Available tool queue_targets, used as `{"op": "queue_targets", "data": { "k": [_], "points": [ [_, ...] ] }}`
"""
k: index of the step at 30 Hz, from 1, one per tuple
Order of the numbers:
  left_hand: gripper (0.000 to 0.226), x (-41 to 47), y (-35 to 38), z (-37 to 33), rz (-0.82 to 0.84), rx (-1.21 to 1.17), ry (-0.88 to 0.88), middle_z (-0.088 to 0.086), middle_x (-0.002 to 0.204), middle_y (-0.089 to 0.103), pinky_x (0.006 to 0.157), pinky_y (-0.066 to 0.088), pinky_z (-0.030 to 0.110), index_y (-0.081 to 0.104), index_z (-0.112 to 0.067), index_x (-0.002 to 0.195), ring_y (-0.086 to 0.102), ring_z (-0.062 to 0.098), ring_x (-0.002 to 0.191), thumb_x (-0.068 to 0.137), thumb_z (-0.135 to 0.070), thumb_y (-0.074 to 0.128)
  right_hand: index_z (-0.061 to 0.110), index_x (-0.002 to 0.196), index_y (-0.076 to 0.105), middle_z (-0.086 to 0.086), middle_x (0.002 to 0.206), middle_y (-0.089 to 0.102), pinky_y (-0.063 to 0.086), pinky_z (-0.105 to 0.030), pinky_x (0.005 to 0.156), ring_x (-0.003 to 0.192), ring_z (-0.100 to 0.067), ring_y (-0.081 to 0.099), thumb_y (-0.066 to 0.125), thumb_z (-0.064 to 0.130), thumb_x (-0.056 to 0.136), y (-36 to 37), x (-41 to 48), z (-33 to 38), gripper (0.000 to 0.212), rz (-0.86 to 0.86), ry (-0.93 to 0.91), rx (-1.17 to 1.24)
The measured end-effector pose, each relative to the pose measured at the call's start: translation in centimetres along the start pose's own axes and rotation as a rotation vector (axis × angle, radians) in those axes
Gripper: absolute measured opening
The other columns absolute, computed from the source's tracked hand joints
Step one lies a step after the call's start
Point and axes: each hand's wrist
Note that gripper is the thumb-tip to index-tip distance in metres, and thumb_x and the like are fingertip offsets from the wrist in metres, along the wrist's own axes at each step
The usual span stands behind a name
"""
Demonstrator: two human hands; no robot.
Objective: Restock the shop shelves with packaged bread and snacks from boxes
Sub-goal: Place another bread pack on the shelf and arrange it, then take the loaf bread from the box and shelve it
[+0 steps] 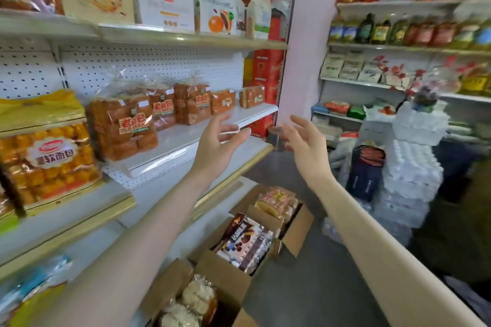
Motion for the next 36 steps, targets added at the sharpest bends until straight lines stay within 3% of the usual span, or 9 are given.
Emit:
{"op": "queue_targets", "data": {
  "k": [3, 10, 14, 21, 26, 30, 32, 36],
  "points": [
    [0.053, 1.0, 4.9, 0.7, -0.007, -0.012, -0.011, -0.001, 0.118, 0.063, 0.077, 0.044, 0.017, 0.046, -0.021, 0.135, 0.060, 0.012, 0.106, 0.088, -0.032, 0.068, 0.013, 0.138, 0.049, -0.001, 0.124, 0.062, 0.051, -0.032, 0.095, 0.105, -0.009, 0.062, 0.054, 0.036, 0.097, -3.5, 1.7, -2.8, 0.047, 0.000, 0.019, -0.014],
    [0.050, 2.1, 14.7, 5.1, -0.079, 0.033, -0.124, 0.000, 0.122, 0.061, 0.075, 0.046, 0.018, 0.046, -0.022, 0.135, 0.059, 0.014, 0.108, 0.090, -0.033, 0.066, 0.016, 0.133, 0.052, 0.004, 0.112, 0.064, 0.052, -0.039, 0.097, 0.106, -0.013, 0.063, 0.056, 0.035, 0.096, -9.3, 6.5, -11.1, 0.041, 0.136, 0.098, -0.029],
    [0.052, 2.4, 15.6, 8.8, -0.157, 0.073, -0.212, 0.001, 0.121, 0.061, 0.088, 0.049, 0.024, 0.045, -0.021, 0.136, 0.059, 0.014, 0.108, 0.089, -0.034, 0.065, 0.014, 0.132, 0.053, 0.002, 0.117, 0.066, 0.052, -0.042, 0.096, 0.103, -0.012, 0.065, 0.057, 0.035, 0.095, -8.1, 8.1, -15.8, 0.043, 0.231, 0.159, -0.004],
    [0.051, 3.6, 12.2, 18.6, -0.323, 0.101, -0.389, -0.003, 0.111, 0.063, 0.091, 0.049, 0.028, 0.047, -0.023, 0.131, 0.062, 0.008, 0.101, 0.087, -0.035, 0.068, 0.017, 0.133, 0.051, 0.002, 0.116, 0.065, 0.056, -0.032, 0.087, 0.102, -0.013, 0.066, 0.055, 0.038, 0.096, 0.9, 9.7, -24.2, 0.043, 0.477, 0.267, 0.006],
    [0.050, 4.1, 8.0, 27.8, -0.447, 0.106, -0.520, 0.003, 0.112, 0.064, 0.088, 0.049, 0.027, 0.048, -0.015, 0.131, 0.063, 0.014, 0.102, 0.088, -0.030, 0.067, 0.018, 0.132, 0.051, -0.001, 0.119, 0.064, 0.051, -0.039, 0.098, 0.104, -0.015, 0.066, 0.056, 0.038, 0.095, 9.4, 9.7, -30.6, 0.042, 0.645, 0.351, -0.007],
    [0.052, 2.9, 4.8, 34.0, -0.522, 0.130, -0.664, -0.005, 0.114, 0.062, 0.084, 0.047, 0.015, 0.046, -0.016, 0.135, 0.059, 0.006, 0.103, 0.090, -0.034, 0.065, 0.018, 0.132, 0.051, 0.001, 0.119, 0.064, 0.050, -0.029, 0.098, 0.107, -0.012, 0.063, 0.056, 0.036, 0.096, 16.0, 8.5, -35.4, 0.041, 0.776, 0.417, -0.053],
    [0.051, 1.9, 3.2, 37.1, -0.577, 0.124, -0.757, -0.014, 0.106, 0.058, 0.088, 0.045, 0.020, 0.047, -0.018, 0.133, 0.054, -0.002, 0.099, 0.089, -0.034, 0.066, 0.015, 0.133, 0.051, 0.004, 0.116, 0.063, 0.049, -0.019, 0.094, 0.103, -0.007, 0.060, 0.055, 0.032, 0.097, 19.6, 7.3, -37.9, 0.040, 0.857, 0.447, -0.076],
    [0.049, 0.0, 1.1, 42.3, -0.726, 0.104, -0.912, -0.015, 0.096, 0.060, 0.075, 0.044, 0.016, 0.052, -0.016, 0.131, 0.057, -0.001, 0.090, 0.087, -0.027, 0.069, 0.013, 0.131, 0.054, -0.003, 0.119, 0.065, 0.049, -0.036, 0.098, 0.110, -0.017, 0.061, 0.057, 0.033, 0.096, 24.4, 4.4, -42.5, 0.041, 0.979, 0.527, -0.145]
  ]
}}
Point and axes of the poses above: each hand's wrist, its own x-axis towards the middle knuckle, its own y-axis out of the palm, z = x × y
